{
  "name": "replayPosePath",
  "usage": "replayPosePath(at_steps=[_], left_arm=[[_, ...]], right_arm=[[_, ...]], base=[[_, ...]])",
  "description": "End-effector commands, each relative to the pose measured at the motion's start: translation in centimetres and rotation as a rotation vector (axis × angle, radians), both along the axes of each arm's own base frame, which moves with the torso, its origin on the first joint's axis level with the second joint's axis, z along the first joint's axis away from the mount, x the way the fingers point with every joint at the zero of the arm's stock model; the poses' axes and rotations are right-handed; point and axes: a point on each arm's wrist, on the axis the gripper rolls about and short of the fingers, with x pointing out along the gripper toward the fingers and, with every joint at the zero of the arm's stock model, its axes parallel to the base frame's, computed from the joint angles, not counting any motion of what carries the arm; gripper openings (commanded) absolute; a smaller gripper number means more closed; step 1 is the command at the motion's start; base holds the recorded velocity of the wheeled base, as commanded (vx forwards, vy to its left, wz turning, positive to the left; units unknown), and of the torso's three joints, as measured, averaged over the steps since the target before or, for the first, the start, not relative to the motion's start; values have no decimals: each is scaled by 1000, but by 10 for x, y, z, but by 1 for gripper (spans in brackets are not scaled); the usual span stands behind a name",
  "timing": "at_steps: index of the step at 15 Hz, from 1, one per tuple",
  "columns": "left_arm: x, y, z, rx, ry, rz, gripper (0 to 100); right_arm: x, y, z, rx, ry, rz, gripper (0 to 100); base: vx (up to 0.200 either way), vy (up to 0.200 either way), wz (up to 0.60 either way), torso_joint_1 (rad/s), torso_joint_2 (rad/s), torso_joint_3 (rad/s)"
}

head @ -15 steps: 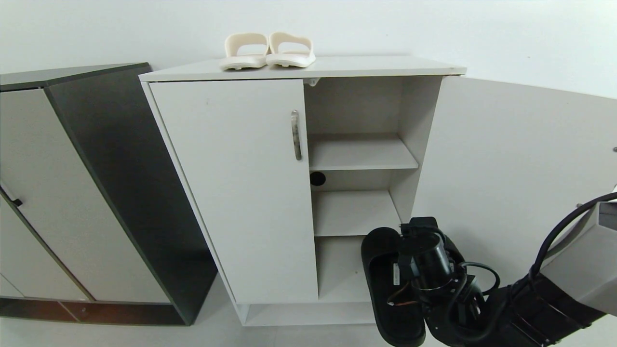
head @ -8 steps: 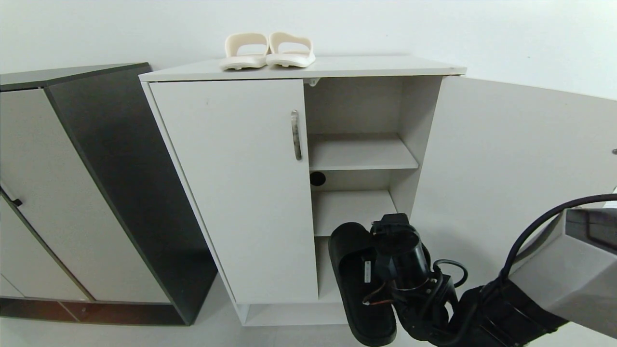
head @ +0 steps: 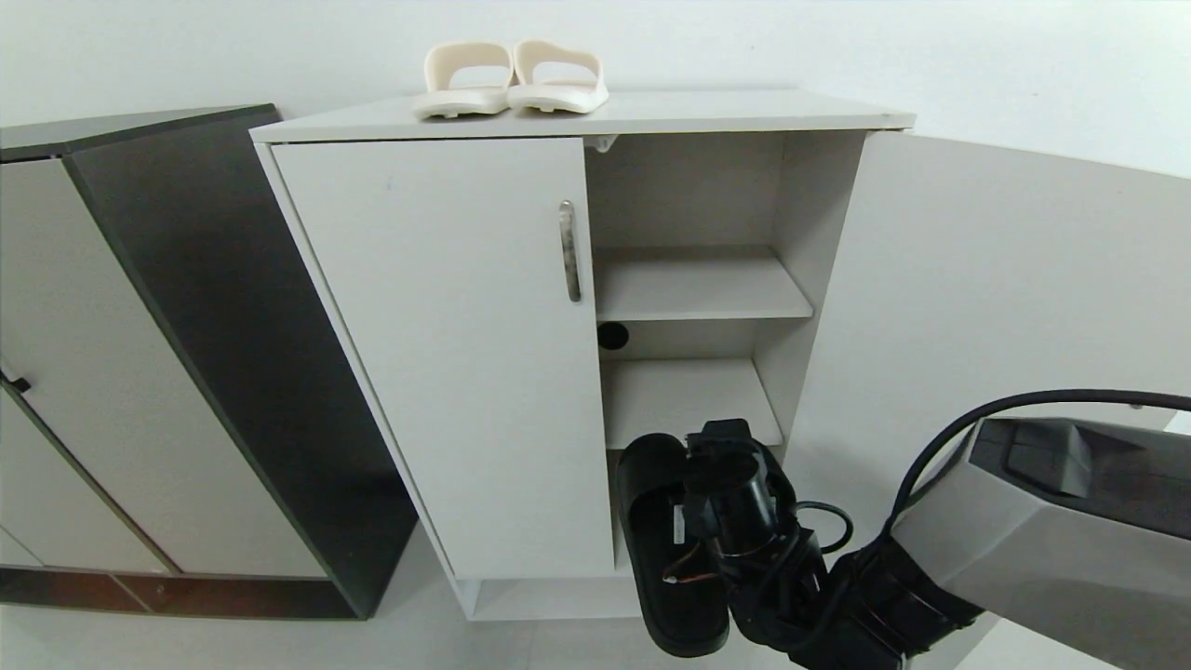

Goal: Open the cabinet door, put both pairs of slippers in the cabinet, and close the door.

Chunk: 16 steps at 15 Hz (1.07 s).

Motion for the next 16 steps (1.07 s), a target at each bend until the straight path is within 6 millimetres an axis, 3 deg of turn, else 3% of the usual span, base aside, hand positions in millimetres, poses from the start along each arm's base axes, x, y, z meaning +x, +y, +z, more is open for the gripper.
replayPosePath(at_steps=[1, 8, 16], left_arm=[[0, 0, 0, -1, 1, 0, 0], [0, 0, 0, 0, 1, 2, 0], [0, 0, 0, -1, 1, 2, 0]], right_arm=[[6, 7, -9, -2, 1, -1, 0], [18, 14, -22, -19, -99, -21, 0], [33, -2, -23, -40, -165, -101, 0]], base=[[0, 0, 0, 2, 2, -188], [0, 0, 0, 4, 4, -186], [0, 0, 0, 0, 0, 0]])
